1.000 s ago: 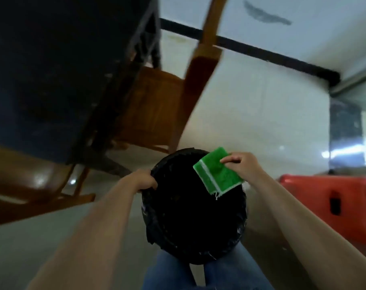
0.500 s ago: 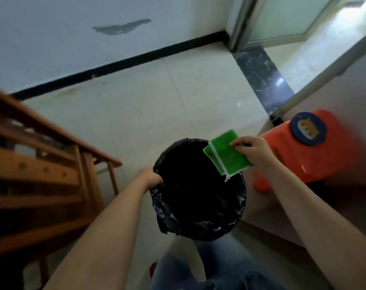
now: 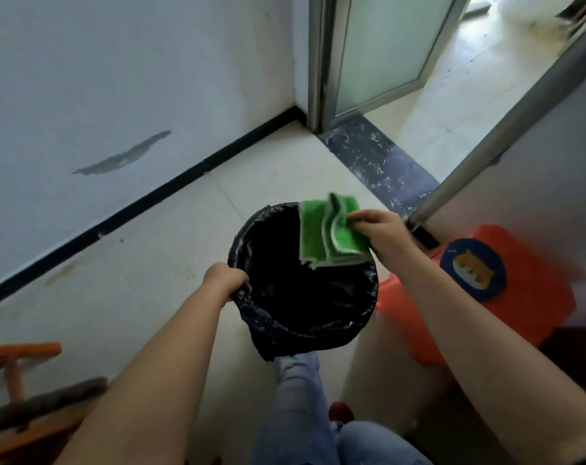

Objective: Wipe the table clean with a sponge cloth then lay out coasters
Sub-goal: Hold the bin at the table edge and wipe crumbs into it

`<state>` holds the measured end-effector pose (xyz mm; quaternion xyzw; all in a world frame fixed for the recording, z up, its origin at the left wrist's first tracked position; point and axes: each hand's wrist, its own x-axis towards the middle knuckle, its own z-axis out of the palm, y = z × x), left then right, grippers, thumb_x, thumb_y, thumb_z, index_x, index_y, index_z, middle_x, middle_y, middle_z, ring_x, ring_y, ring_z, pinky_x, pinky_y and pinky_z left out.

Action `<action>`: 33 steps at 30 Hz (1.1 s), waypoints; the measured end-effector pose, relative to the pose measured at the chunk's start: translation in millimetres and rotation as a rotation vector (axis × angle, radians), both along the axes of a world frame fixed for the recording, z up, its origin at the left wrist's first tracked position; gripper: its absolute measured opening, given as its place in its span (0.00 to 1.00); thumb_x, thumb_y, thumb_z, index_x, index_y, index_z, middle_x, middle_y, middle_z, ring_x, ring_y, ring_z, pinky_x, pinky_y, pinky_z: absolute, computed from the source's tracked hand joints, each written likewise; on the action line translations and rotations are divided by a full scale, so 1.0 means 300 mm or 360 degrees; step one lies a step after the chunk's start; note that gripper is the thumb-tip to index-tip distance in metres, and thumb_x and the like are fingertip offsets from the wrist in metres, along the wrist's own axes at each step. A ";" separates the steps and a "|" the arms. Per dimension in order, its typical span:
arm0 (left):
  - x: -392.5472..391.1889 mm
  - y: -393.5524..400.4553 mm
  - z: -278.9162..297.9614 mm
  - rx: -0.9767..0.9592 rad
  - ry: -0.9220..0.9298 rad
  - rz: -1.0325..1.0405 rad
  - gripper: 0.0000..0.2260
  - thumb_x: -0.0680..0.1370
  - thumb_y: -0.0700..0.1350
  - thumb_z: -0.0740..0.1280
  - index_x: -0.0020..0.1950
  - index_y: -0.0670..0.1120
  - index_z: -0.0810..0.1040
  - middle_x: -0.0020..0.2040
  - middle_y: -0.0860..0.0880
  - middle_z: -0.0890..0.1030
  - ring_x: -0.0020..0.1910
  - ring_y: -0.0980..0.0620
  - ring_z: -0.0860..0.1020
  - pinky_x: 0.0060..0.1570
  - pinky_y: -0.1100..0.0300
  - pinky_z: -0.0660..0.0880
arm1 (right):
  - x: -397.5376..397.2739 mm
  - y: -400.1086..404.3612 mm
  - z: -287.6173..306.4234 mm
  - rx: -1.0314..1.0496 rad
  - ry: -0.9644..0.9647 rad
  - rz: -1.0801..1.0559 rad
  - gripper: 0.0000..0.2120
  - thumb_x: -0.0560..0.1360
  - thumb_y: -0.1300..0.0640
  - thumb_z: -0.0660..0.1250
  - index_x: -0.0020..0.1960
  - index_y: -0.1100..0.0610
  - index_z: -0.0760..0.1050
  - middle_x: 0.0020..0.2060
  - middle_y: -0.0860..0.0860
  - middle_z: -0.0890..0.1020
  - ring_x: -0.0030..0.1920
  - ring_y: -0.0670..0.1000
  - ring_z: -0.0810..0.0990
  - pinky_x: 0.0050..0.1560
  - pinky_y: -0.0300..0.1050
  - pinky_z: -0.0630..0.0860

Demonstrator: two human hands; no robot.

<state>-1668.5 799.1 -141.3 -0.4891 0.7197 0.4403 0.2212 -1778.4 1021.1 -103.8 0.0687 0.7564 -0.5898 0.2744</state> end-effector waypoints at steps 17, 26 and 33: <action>-1.215 -0.509 -0.063 -0.0230 -0.0024 -0.0310 0.08 0.70 0.33 0.64 0.35 0.40 0.66 0.36 0.43 0.69 0.36 0.46 0.68 0.38 0.56 0.68 | -1.042 -0.436 -0.017 0.0173 -0.0033 -0.0368 0.09 0.72 0.69 0.64 0.40 0.57 0.79 0.40 0.50 0.78 0.47 0.52 0.74 0.48 0.45 0.72; -1.711 -0.725 -0.229 -0.0279 -0.0153 -0.0171 0.12 0.72 0.35 0.61 0.56 0.36 0.71 0.43 0.42 0.72 0.42 0.43 0.73 0.37 0.57 0.67 | -1.668 -0.701 -0.137 0.0651 0.0247 0.0339 0.20 0.70 0.70 0.62 0.60 0.57 0.75 0.58 0.53 0.72 0.54 0.50 0.69 0.54 0.43 0.69; -2.026 -0.862 -0.501 -0.0142 -0.0221 0.0031 0.13 0.73 0.36 0.62 0.56 0.35 0.70 0.48 0.38 0.75 0.51 0.39 0.76 0.44 0.53 0.73 | -1.965 -0.872 -0.358 0.0773 0.0244 0.0280 0.29 0.71 0.70 0.61 0.69 0.51 0.65 0.63 0.54 0.72 0.58 0.54 0.71 0.53 0.43 0.69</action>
